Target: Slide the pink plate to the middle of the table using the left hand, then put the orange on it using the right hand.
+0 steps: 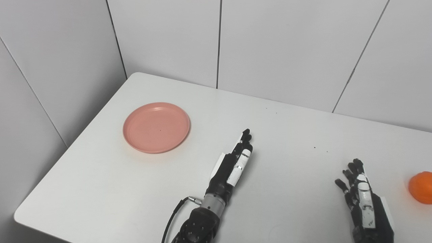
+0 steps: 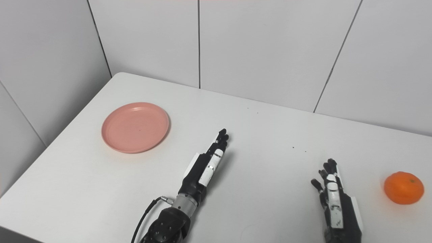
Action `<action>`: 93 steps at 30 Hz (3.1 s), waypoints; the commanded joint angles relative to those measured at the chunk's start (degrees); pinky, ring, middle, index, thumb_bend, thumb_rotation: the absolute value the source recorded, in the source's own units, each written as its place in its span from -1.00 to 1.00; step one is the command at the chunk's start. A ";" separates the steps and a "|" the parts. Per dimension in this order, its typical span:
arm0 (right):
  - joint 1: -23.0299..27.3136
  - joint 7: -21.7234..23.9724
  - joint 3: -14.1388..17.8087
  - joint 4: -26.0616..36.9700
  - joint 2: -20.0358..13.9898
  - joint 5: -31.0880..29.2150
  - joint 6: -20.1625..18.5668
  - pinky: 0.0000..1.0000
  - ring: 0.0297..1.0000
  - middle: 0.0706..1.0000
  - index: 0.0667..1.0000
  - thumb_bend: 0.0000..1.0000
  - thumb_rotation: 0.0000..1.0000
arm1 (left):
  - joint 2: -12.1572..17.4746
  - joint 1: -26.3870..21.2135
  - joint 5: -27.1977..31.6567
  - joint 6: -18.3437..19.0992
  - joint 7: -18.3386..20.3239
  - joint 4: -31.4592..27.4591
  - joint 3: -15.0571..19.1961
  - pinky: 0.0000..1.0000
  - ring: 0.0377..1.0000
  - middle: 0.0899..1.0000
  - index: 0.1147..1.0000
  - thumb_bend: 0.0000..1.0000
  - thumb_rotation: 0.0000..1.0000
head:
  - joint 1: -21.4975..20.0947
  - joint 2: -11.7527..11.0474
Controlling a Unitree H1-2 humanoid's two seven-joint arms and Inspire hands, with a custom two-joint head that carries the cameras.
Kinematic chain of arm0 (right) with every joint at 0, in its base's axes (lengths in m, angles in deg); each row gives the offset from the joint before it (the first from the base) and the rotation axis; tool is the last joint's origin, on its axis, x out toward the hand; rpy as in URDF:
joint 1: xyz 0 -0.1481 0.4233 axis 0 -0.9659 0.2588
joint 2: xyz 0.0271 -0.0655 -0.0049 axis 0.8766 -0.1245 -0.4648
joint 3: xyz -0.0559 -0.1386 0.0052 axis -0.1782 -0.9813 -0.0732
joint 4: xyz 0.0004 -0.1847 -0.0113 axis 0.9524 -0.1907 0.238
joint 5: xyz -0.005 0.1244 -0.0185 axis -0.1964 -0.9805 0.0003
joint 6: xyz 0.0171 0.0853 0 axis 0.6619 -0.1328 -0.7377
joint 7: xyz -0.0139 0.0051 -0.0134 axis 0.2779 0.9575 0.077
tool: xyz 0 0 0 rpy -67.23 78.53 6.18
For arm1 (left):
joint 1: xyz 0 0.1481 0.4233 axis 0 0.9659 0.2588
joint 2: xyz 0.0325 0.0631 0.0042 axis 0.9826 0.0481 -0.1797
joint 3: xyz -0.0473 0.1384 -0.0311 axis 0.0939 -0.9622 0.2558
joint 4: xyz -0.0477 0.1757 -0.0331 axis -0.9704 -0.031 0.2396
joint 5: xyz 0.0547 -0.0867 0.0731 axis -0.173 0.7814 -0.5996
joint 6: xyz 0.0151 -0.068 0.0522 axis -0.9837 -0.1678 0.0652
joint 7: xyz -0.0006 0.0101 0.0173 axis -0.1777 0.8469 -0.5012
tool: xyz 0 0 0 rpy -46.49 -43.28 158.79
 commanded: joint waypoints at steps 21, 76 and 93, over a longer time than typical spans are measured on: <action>0.15 -0.92 0.37 0.91 1.12 0.91 -0.64 1.00 1.00 1.00 1.00 -0.80 1.00 | -0.65 -1.17 -0.08 3.64 0.71 -3.54 -0.71 1.00 1.00 1.00 1.00 -0.38 1.00 | 1.55 -0.80; 0.40 -1.76 -0.43 0.10 2.07 1.27 -0.25 1.00 1.00 1.00 1.00 -0.85 1.00 | 17.22 -18.50 11.01 11.30 0.53 -15.05 23.35 0.96 0.94 0.95 0.91 -0.26 1.00 | 3.95 -2.56; 0.30 -2.08 -0.03 1.27 2.07 0.75 -1.43 1.00 1.00 1.00 1.00 -0.92 1.00 | 24.93 -17.19 17.63 10.45 0.20 -10.64 32.32 0.93 0.92 0.92 0.86 -0.27 1.00 | 5.09 -2.77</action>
